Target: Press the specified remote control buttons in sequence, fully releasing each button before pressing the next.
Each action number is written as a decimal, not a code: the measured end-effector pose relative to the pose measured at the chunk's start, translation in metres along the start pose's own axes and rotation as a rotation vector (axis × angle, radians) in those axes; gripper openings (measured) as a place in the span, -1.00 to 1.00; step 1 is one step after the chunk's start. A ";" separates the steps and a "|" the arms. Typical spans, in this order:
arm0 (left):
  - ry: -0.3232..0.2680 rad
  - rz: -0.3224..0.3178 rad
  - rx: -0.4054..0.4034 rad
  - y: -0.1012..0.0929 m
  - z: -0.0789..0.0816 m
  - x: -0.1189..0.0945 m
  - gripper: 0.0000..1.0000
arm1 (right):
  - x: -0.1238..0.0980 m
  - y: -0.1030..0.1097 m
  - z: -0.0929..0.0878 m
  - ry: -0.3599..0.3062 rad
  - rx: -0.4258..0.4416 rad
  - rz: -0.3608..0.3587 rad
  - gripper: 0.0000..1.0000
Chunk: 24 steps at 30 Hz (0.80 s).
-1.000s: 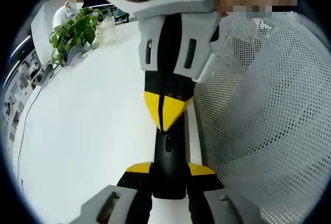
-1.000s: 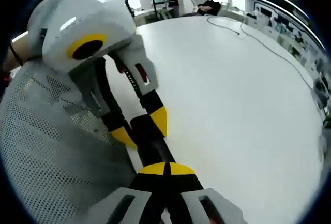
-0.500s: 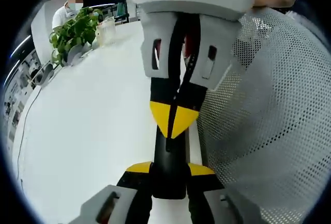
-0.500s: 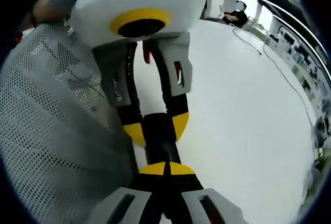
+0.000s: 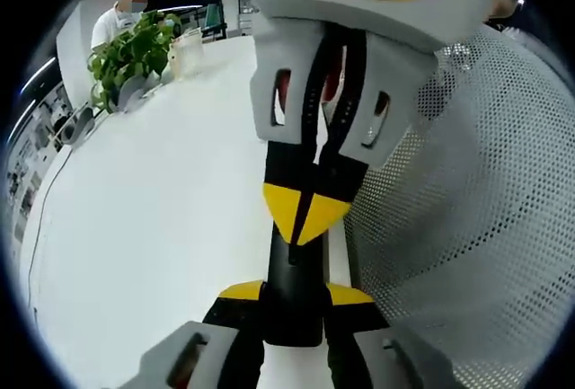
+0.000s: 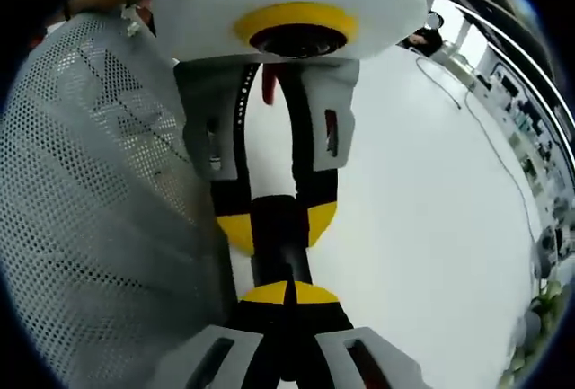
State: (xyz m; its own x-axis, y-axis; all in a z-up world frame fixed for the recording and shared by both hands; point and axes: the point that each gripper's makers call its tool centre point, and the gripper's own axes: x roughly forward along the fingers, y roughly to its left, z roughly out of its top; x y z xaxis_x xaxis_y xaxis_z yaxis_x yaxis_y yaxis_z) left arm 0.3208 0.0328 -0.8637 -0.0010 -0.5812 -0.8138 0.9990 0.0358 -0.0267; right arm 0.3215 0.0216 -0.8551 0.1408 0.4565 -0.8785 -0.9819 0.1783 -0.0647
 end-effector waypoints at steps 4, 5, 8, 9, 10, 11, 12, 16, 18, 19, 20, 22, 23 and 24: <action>-0.002 0.001 0.003 0.000 0.000 0.000 -0.51 | -0.001 0.000 0.000 -0.025 0.001 0.002 -1.00; -0.002 0.001 0.003 0.000 0.000 0.000 -0.51 | -0.001 0.001 0.000 -0.023 0.001 0.004 -1.00; -0.002 0.001 0.004 0.000 0.000 0.000 -0.51 | -0.001 0.001 0.001 -0.024 -0.012 0.004 -1.00; -0.002 0.000 0.003 0.000 0.000 0.000 -0.51 | -0.001 0.001 0.001 -0.025 -0.011 0.005 -1.00; -0.003 0.000 0.003 0.000 0.000 0.000 -0.51 | -0.001 0.001 0.001 -0.027 -0.011 0.007 -1.00; -0.004 -0.001 0.003 0.000 0.000 0.000 -0.51 | -0.001 0.001 0.001 -0.029 -0.011 0.008 -1.00; -0.005 -0.001 0.002 0.000 0.000 0.000 -0.51 | -0.001 0.001 0.001 -0.034 -0.012 0.010 -1.00; -0.007 -0.003 0.001 -0.001 0.000 -0.001 -0.51 | -0.001 0.001 0.002 -0.044 -0.025 0.014 -1.00; -0.007 -0.003 0.000 -0.001 0.000 -0.001 -0.51 | -0.001 0.002 0.003 -0.045 -0.033 0.012 -1.00; -0.007 -0.002 0.000 -0.001 0.000 -0.001 -0.51 | 0.000 0.002 0.003 -0.043 -0.046 0.012 -1.00; -0.008 -0.003 0.000 -0.001 0.000 -0.001 -0.51 | 0.000 0.002 0.003 -0.043 -0.056 0.011 -1.00; -0.009 -0.003 -0.002 -0.001 0.000 -0.001 -0.51 | 0.000 0.003 0.003 -0.043 -0.072 0.010 -1.00; -0.010 -0.002 -0.003 -0.001 0.000 -0.001 -0.51 | 0.000 0.003 0.003 -0.043 -0.078 0.010 -1.00; -0.010 -0.002 -0.002 -0.001 0.000 -0.001 -0.51 | 0.000 0.003 0.003 -0.045 -0.084 0.009 -1.00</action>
State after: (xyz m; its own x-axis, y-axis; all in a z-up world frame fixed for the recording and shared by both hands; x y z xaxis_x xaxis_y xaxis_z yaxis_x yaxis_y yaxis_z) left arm 0.3201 0.0329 -0.8631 -0.0026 -0.5896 -0.8077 0.9989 0.0361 -0.0296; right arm 0.3194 0.0250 -0.8537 0.1356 0.4963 -0.8575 -0.9900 0.1011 -0.0980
